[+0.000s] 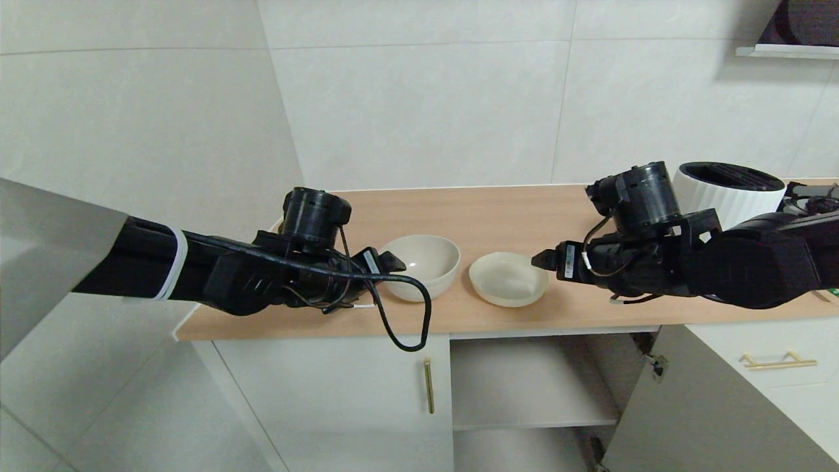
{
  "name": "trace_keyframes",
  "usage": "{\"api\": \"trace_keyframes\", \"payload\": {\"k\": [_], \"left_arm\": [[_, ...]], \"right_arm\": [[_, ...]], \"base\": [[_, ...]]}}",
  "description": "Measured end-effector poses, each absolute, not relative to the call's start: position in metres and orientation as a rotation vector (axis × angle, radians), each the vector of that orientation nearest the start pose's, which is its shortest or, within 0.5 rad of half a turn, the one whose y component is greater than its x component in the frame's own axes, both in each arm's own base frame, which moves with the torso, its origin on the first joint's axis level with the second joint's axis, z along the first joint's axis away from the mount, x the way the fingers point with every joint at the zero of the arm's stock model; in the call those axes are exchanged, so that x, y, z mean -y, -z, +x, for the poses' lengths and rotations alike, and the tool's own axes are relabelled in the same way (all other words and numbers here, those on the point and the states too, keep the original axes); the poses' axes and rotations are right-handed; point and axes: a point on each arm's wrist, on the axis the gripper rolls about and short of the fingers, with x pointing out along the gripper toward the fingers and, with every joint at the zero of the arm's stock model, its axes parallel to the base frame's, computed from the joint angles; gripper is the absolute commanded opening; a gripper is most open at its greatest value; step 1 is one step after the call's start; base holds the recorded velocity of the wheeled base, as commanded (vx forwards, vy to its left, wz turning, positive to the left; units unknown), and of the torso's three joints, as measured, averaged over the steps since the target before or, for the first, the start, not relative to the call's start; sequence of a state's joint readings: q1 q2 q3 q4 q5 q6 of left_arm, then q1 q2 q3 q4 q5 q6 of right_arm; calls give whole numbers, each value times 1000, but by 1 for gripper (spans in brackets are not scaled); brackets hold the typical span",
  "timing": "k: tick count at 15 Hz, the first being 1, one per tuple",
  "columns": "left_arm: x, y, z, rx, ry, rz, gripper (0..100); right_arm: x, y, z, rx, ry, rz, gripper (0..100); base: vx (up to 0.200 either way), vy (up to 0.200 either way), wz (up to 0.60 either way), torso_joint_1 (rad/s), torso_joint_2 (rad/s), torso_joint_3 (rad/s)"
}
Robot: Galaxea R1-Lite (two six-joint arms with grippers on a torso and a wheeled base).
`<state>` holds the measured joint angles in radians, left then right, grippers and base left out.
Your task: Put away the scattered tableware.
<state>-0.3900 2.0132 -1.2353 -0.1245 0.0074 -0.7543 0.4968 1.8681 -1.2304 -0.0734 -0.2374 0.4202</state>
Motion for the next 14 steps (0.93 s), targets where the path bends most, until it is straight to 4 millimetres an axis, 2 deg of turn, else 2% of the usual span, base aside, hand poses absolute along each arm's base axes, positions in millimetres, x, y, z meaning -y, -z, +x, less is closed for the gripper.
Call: {"api": "trace_keyframes", "payload": {"k": [10,14], "left_arm": [[146,-144,357,-738,108,-601,0],[144,-149,352,-734,117,-603,0]], "right_arm": [[-167,-188,319,-570,-132,201,100],[-170,-182,325,-578,-121,189,100]], "base": [[0,0,0,0,0,0],[0,0,0,0,0,0]]}}
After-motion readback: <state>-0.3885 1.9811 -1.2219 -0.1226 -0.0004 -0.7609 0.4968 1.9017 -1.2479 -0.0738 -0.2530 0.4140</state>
